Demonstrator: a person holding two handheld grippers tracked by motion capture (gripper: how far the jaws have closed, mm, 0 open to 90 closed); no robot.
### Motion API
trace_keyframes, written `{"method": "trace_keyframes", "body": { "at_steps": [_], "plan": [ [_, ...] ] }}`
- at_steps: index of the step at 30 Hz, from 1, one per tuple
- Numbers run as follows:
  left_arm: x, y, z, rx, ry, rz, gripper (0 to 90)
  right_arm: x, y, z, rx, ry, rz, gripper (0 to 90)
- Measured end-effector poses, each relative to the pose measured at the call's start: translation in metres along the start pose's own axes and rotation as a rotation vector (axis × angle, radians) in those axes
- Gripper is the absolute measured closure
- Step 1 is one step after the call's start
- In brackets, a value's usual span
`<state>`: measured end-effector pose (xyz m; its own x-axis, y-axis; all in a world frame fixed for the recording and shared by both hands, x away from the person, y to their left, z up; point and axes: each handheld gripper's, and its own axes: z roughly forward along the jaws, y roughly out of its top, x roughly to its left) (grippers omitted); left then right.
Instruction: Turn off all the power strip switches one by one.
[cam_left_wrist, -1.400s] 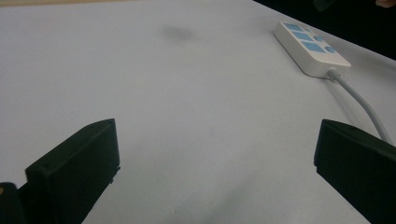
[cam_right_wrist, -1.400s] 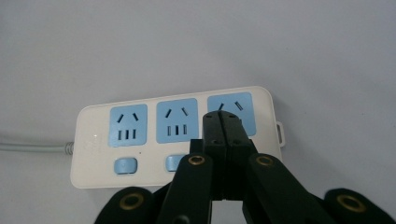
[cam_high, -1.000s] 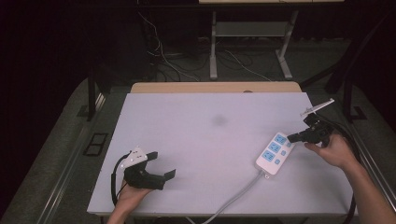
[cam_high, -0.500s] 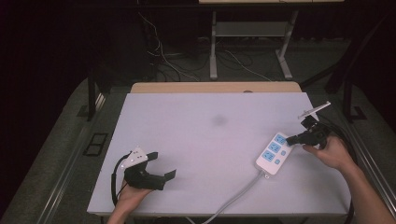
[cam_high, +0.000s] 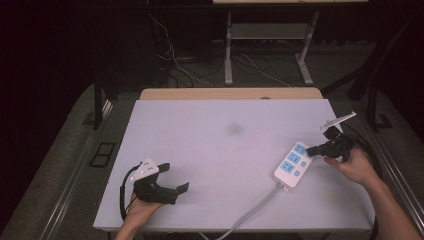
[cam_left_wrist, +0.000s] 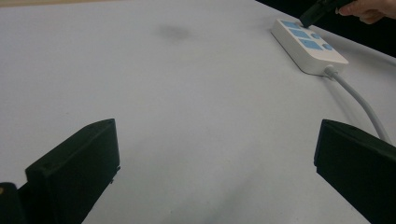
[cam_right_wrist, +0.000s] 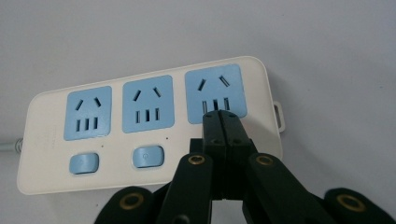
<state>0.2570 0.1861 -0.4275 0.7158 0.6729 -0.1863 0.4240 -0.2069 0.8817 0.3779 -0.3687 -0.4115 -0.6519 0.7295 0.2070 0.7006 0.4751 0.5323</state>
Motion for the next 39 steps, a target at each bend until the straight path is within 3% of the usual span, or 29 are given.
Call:
{"method": "trace_keyframes", "body": {
  "at_steps": [13, 25, 29, 39],
  "plan": [
    [0.0004, 0.0004, -0.0004, -0.001, 0.001, 0.004, 0.0, -0.0032, -0.0035, 0.0011, -0.014, 0.025, 0.033, 90.0],
    [0.0008, 0.0001, -0.0004, 0.001, 0.003, 0.001, 0.0, -0.0045, -0.0049, 0.0010, -0.026, 0.031, 0.028, 90.0],
    [0.0013, -0.0002, -0.0010, -0.002, 0.005, -0.003, 0.0, -0.0072, -0.0080, 0.0006, -0.045, 0.051, 0.052, 90.0],
    [0.0015, -0.0006, 0.0004, 0.002, 0.002, -0.009, 0.0, -0.0026, -0.0038, -0.0051, -0.027, 0.026, 0.044, 90.0]
  ]
}}
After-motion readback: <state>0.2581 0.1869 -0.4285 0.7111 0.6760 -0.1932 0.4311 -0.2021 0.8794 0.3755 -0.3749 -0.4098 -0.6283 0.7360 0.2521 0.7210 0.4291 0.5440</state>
